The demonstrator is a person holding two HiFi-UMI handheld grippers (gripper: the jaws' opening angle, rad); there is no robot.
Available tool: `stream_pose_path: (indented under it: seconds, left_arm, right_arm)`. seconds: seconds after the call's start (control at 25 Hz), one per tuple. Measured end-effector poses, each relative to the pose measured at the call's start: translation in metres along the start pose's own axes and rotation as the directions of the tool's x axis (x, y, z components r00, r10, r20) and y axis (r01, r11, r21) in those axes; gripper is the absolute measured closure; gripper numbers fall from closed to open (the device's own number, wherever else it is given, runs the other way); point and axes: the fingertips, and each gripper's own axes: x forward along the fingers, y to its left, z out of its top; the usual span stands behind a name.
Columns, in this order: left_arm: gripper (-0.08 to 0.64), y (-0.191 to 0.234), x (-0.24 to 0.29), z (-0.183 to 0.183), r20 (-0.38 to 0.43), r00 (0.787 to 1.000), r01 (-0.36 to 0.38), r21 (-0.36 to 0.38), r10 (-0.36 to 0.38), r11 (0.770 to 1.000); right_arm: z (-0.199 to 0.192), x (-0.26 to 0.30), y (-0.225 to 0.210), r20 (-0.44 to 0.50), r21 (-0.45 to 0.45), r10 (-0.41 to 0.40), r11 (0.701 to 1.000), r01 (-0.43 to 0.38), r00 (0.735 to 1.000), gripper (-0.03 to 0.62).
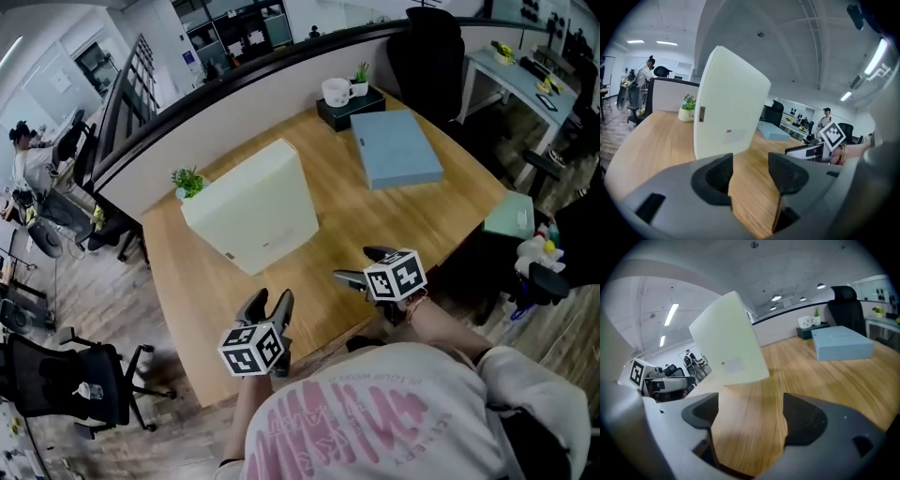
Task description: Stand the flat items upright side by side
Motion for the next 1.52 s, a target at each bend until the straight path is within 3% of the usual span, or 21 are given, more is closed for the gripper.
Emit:
stream_pose_path:
  seconds: [0.2,0.4,0.56,0.72,0.92,1.16,1.52]
  left_arm:
    - [0.321,-0.02,-0.009,-0.042,-0.029,0.999,0.044,-0.022,-0.045,0.999]
    - [0.319,-0.042,-0.008,-0.068,-0.039,0.996,0.083,-0.078,-0.086,0.993]
    - [0.318,-0.071,-0.004,-0.074,-0.081,0.988,0.13,-0.055,-0.134,0.99]
    - [0.319,-0.091,0.002,-0.064,-0.093,0.985,0.14,-0.037,-0.143,0.989]
    - [0.319,-0.109,0.038,-0.054,-0.081,0.992,0.094,-0.069,-0.1,0.993]
    - [0.318,-0.148,0.112,-0.029,-0.076,0.996,0.047,-0.119,-0.056,0.992]
    - [0.31,-0.225,0.22,0.011,-0.007,0.998,0.062,-0.162,-0.064,0.985]
  right_arm:
    - [-0.042,-0.03,-0.007,0.015,0.156,-0.057,0.986,0.054,0.998,0.164]
    - [-0.085,-0.071,-0.015,-0.011,0.182,-0.117,0.976,0.117,0.993,0.164]
    - [-0.096,-0.09,-0.019,-0.001,0.229,-0.114,0.967,0.111,0.994,0.165]
    - [-0.086,-0.103,-0.038,0.038,0.266,-0.136,0.956,0.121,0.99,0.184]
    - [-0.076,-0.106,-0.076,0.046,0.289,-0.089,0.954,0.072,0.995,0.185]
    - [-0.037,-0.122,-0.167,0.041,0.276,-0.096,0.958,0.081,0.995,0.187]
    - [0.01,-0.156,-0.292,0.068,0.272,-0.094,0.96,0.072,0.993,0.187]
